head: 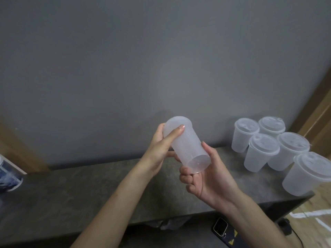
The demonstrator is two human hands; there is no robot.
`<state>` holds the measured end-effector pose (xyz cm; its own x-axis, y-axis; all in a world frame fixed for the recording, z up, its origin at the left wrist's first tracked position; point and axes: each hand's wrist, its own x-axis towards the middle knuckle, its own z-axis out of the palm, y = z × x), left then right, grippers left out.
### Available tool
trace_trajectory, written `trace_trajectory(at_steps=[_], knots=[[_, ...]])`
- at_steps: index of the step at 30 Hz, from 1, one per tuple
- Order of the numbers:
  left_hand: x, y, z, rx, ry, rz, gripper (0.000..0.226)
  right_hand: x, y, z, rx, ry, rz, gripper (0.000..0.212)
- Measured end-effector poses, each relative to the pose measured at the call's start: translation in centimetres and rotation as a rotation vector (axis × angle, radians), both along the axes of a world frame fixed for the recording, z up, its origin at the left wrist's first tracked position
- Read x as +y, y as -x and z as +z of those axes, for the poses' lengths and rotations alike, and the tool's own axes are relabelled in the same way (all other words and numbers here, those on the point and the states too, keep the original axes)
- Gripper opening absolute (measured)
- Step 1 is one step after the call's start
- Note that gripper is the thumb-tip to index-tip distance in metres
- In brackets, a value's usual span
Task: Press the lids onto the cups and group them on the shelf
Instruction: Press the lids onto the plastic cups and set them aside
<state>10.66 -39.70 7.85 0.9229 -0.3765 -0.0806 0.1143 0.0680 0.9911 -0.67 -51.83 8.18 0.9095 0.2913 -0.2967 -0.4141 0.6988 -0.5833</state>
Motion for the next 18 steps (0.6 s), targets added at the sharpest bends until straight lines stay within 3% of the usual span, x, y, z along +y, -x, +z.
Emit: trace_trajectory(at_steps=[7,9,13,16,18], knots=[[-0.8,0.0,-0.9,0.298,0.041,0.017,0.043,0.2,-0.3,1.3,-0.008,-0.025,0.031,0.064],[-0.7,0.0,-1.0,0.292,0.059,0.015,0.047,0.0,-0.4,1.3,-0.003,-0.038,0.039,0.063],[-0.6,0.2,-0.6,0.156,0.134,0.057,0.062,-0.4,-0.4,-0.2,-0.063,0.186,0.094,0.063],[-0.4,0.2,-0.2,-0.219,-0.059,0.157,0.060,-0.5,-0.8,-2.4,-0.145,0.585,-0.123,0.073],[-0.3,0.5,0.1,-0.287,-0.090,0.072,0.056,-0.5,-0.9,-2.9,-0.198,0.632,-0.178,0.076]])
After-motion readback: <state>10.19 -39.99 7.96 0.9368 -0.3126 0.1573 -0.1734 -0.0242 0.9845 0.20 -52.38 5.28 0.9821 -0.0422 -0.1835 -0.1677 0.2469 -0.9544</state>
